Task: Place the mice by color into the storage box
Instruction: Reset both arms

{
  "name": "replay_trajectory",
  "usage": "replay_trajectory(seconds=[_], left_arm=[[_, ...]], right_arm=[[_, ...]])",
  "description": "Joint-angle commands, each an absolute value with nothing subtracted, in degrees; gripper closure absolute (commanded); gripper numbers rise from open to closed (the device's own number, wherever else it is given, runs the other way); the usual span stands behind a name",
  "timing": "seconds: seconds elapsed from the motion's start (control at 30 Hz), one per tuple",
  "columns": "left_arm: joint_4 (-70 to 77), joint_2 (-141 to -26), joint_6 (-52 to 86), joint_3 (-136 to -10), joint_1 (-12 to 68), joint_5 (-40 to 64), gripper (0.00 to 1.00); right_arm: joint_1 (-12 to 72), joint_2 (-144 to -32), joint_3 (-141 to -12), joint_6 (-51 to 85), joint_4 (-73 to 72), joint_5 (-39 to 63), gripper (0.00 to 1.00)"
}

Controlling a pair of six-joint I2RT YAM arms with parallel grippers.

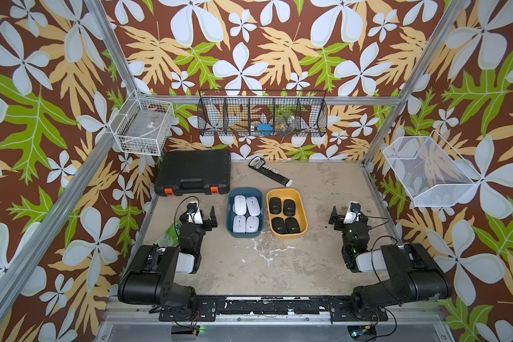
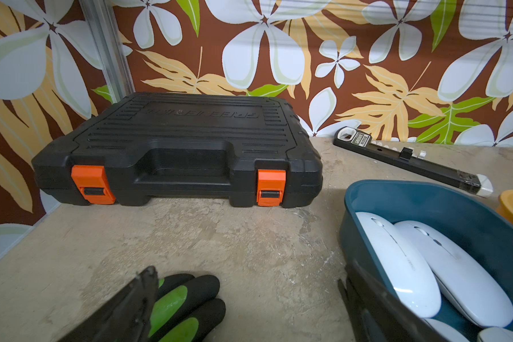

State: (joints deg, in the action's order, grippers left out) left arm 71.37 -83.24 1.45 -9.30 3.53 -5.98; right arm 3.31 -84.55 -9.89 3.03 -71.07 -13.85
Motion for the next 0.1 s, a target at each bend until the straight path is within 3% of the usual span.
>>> replay_trajectory(seconds=[0.0,0.07], left_arm=[[72.4,-83.0,1.7,-9.4,3.4,-5.6,0.00],[72.3,-83.0,1.7,-9.3,3.4,-5.6,0.00]], right_arm=[[3.3,-84.6,-10.1,3.6,-72.0,-14.1,0.00],[3.3,-84.4,-10.0,3.5,-71.9,-14.1,0.00]])
